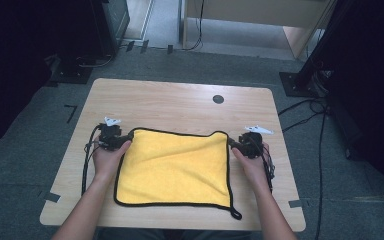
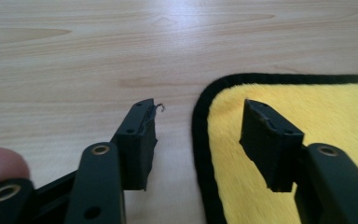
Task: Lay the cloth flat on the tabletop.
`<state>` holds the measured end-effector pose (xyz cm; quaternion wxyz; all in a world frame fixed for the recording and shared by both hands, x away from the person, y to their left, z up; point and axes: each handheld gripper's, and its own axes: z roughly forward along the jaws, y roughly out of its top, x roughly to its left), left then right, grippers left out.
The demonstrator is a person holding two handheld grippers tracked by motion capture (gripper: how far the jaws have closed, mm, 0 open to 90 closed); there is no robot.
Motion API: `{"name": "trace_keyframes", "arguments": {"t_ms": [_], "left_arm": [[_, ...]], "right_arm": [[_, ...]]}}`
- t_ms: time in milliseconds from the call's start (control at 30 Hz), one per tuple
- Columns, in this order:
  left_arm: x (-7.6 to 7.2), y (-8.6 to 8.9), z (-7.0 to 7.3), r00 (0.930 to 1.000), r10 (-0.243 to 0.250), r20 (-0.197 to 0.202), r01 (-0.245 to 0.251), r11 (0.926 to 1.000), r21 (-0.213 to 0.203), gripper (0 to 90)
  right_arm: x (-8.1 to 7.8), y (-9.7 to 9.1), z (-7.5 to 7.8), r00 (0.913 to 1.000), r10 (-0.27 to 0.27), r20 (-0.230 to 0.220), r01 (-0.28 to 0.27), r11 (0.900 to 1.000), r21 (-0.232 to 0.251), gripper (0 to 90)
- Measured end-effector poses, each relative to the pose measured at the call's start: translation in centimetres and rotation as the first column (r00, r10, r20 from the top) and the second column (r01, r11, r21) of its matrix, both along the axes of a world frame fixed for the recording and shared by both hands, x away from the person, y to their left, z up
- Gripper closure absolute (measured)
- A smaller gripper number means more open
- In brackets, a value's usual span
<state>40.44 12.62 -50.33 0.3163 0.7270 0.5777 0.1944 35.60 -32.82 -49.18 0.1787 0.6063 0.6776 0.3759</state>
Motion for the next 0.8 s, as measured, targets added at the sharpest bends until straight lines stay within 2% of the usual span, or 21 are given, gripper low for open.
{"name": "trace_keyframes", "arguments": {"t_ms": [33,100,167,200,233,267,300,333,367,433,467,500,533,567,600,633,667,700,733,767,800], "left_arm": [[0.4,-0.3,-0.3,0.9998,-0.004,-0.018,0.004,0.9999,0.01,41.7],[0.8,-1.2,-0.5,0.9999,-0.006,0.015,0.005,0.9967,0.08,40.5],[0.8,-1.4,-0.6,0.9997,-0.014,0.022,0.012,0.9971,0.075,49.0],[0.8,-1.6,-0.5,0.9993,-0.026,0.027,0.024,0.9969,0.075,55.3],[0.5,-2.0,-0.5,0.9963,-0.077,0.038,0.073,0.9939,0.082,65.2],[0.4,-2.2,-0.5,0.9943,-0.099,0.041,0.095,0.9908,0.096,72.2],[0.4,-2.2,-0.5,0.9943,-0.099,0.041,0.095,0.9908,0.096,80.6],[0.3,-2.4,-0.5,0.9908,-0.128,0.045,0.122,0.986,0.114,84.0],[0.3,-2.4,-0.4,0.9907,-0.129,0.043,0.123,0.9849,0.122,85.1],[0.9,-1.7,-0.3,0.9956,-0.068,0.064,0.062,0.9941,0.089,86.4],[0.9,-1.7,-0.3,0.9956,-0.068,0.064,0.062,0.9941,0.089,86.6],[1.5,-1.0,-0.3,0.9964,-0.003,0.084,-0.001,0.9986,0.054,86.5],[1.8,-0.6,-0.4,0.9957,0.031,0.088,-0.033,0.9991,0.028,86.3],[1.8,-0.6,-0.4,0.9957,0.031,0.088,-0.033,0.9991,0.028,85.0],[2.2,-0.3,-0.5,0.9922,0.076,0.099,-0.077,0.997,0.004,85.0],[2.6,0.0,-0.6,0.9837,0.157,0.089,-0.156,0.9877,-0.015,70.3],[2.6,0.0,-0.6,0.9837,0.157,0.089,-0.156,0.9877,-0.015,61.7],[3.1,0.5,-0.6,0.9884,0.147,0.038,-0.145,0.9875,-0.062,56.3],[3.1,0.5,-0.6,0.9884,0.147,0.038,-0.145,0.9875,-0.062,53.2],[3.0,0.8,-0.6,0.9909,0.127,0.044,-0.125,0.991,-0.049,51.5],[3.0,0.8,-0.6,0.9909,0.127,0.044,-0.125,0.991,-0.049,51.4]], "right_arm": [[0.6,0.0,-0.2,1.0,0.008,-0.003,-0.008,0.9999,0.015,50.3],[1.7,0.4,-0.7,0.9986,0.045,-0.027,-0.045,0.999,0.005,50.5],[2.2,0.9,-1.2,0.9969,0.062,-0.049,-0.064,0.9976,-0.027,53.6],[2.2,0.9,-1.2,0.9969,0.062,-0.049,-0.064,0.9976,-0.027,53.6],[2.5,1.2,-1.7,0.9947,0.082,-0.062,-0.086,0.9949,-0.053,63.6],[2.5,1.3,-1.9,0.994,0.095,-0.055,-0.099,0.9925,-0.072,70.4],[2.5,1.3,-1.9,0.994,0.095,-0.055,-0.099,0.9925,-0.072,70.4],[2.4,1.5,-1.9,0.9918,0.121,-0.042,-0.124,0.9863,-0.108,85.3],[2.4,1.5,-1.8,0.9926,0.116,-0.035,-0.12,0.9837,-0.134,90.0],[2.5,1.3,-1.5,0.9975,0.071,0.002,-0.07,0.9833,-0.168,90.0],[2.5,1.3,-1.5,0.9975,0.071,0.002,-0.07,0.9833,-0.168,90.0],[2.9,0.4,-1.0,0.9986,-0.031,0.043,0.037,0.9858,-0.163,90.0],[3.1,0.0,-0.9,0.9963,-0.068,0.053,0.076,0.9839,-0.162,90.0],[3.4,-0.5,-0.8,0.9922,-0.105,0.067,0.114,0.9816,-0.153,90.0],[3.4,-0.5,-0.8,0.9922,-0.105,0.067,0.114,0.9816,-0.153,90.0],[3.7,-1.3,-1.0,0.9941,-0.09,0.061,0.092,0.9952,-0.034,80.9],[3.9,-1.3,-1.2,0.9981,-0.047,0.04,0.045,0.9986,0.028,76.4],[4.0,-1.1,-1.4,0.9996,0.003,0.029,-0.004,0.9984,0.056,73.1],[4.0,-1.1,-1.4,0.9996,0.003,0.029,-0.004,0.9984,0.056,73.1],[4.0,-0.1,-1.7,0.9979,0.064,0.008,-0.064,0.9978,0.015,66.9],[4.0,0.3,-1.9,0.9959,0.09,-0.002,-0.09,0.9959,-0.002,64.2]]}}
